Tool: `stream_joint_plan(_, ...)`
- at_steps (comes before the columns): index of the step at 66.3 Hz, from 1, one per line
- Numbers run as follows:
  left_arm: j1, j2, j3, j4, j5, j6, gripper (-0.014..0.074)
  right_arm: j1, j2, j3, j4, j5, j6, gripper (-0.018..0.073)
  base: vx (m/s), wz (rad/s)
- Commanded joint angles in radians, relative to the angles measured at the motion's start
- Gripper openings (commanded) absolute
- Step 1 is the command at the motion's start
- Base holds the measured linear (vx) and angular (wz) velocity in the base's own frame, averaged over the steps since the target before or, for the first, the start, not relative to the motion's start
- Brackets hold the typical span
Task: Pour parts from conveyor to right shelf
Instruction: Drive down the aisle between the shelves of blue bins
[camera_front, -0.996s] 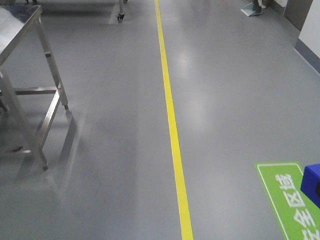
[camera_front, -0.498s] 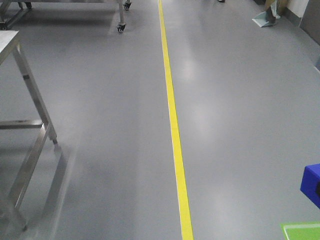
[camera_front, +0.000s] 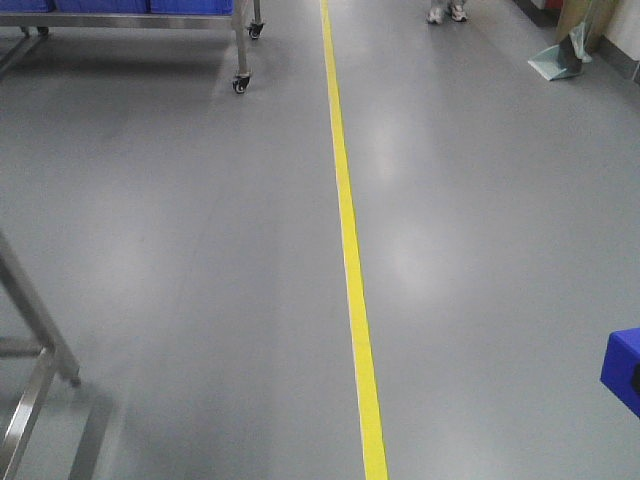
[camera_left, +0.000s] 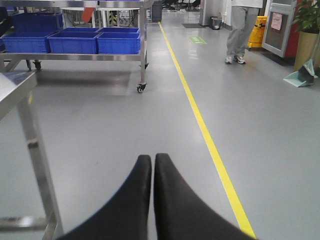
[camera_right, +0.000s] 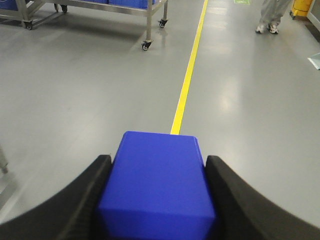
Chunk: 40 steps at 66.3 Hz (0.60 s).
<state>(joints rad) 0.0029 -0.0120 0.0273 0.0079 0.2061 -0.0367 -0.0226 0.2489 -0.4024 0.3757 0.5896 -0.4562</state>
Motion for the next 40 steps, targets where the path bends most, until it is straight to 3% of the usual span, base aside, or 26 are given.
stream_joint_plan(1, -0.005, -0.011, -0.019, -0.008, -0.079, -0.008, -0.0006, -0.001, 0.010, -0.025, 0.013, -0.072, -0.006, -0.0005, 0.80, 0.00)
stream_joint_plan(40, -0.005, -0.011, -0.019, -0.008, -0.079, -0.008, -0.0006, -0.001, 0.010, -0.025, 0.013, -0.071, -0.006, -0.0005, 0.80, 0.01)
